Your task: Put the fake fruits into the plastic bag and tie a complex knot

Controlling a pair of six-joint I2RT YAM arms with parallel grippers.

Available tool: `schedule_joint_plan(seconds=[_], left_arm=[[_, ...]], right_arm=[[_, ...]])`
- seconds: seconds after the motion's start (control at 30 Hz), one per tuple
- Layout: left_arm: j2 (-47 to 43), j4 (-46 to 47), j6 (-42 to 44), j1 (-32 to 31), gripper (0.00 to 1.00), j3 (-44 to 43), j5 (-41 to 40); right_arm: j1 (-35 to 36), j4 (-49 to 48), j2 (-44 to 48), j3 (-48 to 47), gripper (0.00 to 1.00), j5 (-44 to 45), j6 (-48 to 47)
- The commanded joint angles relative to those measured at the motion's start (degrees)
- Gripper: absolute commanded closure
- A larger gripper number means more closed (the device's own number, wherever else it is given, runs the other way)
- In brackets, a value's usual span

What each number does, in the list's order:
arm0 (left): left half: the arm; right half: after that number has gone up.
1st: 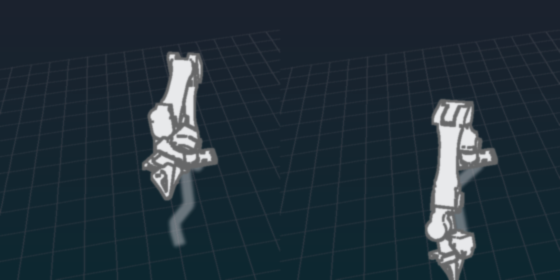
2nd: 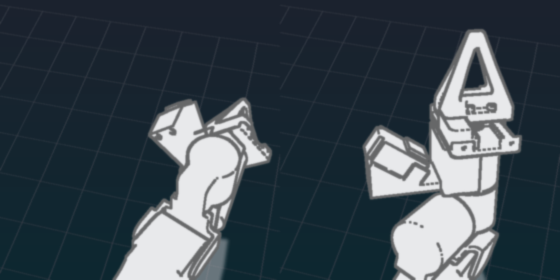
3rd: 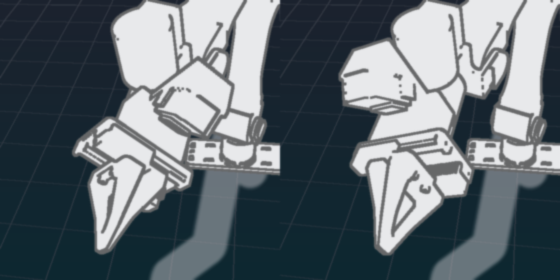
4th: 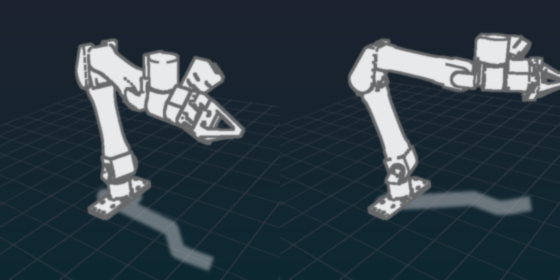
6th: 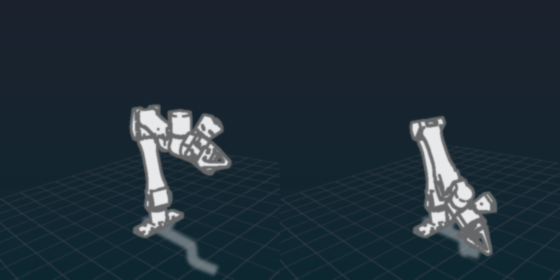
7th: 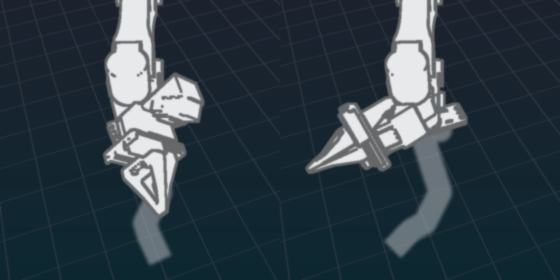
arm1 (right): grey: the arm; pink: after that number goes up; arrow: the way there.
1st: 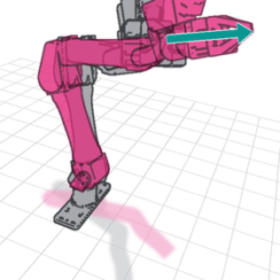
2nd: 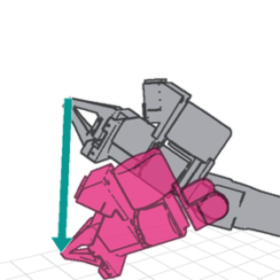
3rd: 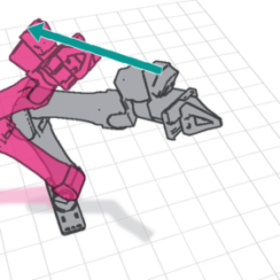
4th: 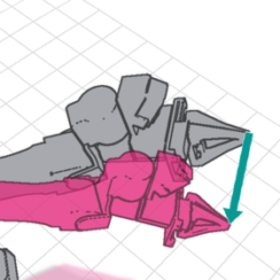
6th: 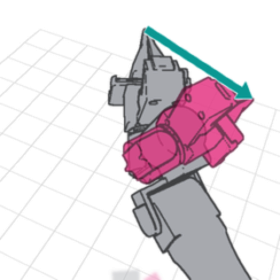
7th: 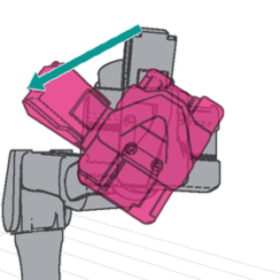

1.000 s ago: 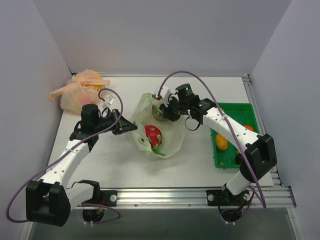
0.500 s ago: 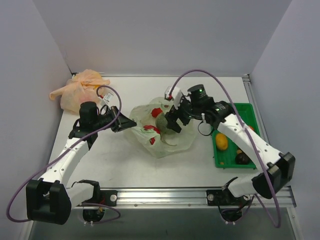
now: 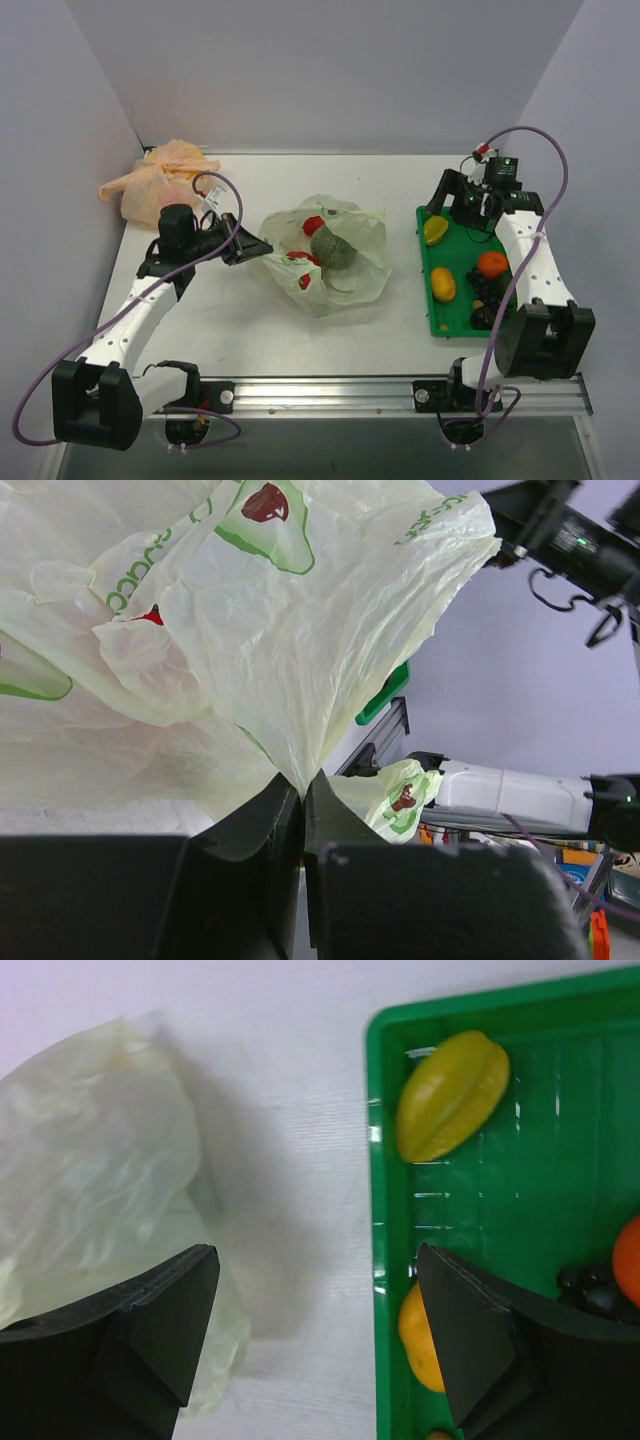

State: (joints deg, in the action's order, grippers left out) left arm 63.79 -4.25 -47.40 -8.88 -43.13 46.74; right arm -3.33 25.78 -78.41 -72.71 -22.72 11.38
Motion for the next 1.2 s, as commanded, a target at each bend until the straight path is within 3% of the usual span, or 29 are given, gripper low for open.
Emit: schedule_joint_plan(seconds=[0.0, 0.1, 0.27, 0.8, 1.0, 1.03, 1.17], left_arm=[[-0.8, 2.1, 0.6, 0.4, 0.86, -2.1, 0.3], [-0.9, 1.4, 1.3, 0.4, 0.85, -2.5, 0.1], [-0.5, -0.9, 2.6, 0.9, 0.85, -3.1, -0.4], [0.2, -3.6, 4.9, 1.9, 0.84, -2.7, -0.8], [0.6, -3.7, 5.0, 2.1, 0.84, -3.2, -1.0], [0.6, -3.8, 5.3, 2.0, 0.84, -3.2, -1.0], [0.6, -3.9, 5.6, 2.1, 0.84, -3.3, -1.0]], right_arm=[[-2.1, 2.6, -8.0, -3.0, 0.15, 7.8, 9.0], [-3.0, 2.9, -14.4, -6.6, 0.10, 10.1, 10.4], [-4.1, 2.3, -22.8, -8.7, 0.09, 11.7, 13.5], [-4.3, -6.8, -34.6, -8.9, 0.12, 10.6, 15.2], [-5.5, -5.6, -35.3, -7.2, 0.30, 8.6, 15.7], [-5.7, -5.3, -35.1, -6.7, 0.39, 7.5, 15.4], [-8.0, -3.5, -30.9, -5.7, 0.56, 5.0, 13.8]])
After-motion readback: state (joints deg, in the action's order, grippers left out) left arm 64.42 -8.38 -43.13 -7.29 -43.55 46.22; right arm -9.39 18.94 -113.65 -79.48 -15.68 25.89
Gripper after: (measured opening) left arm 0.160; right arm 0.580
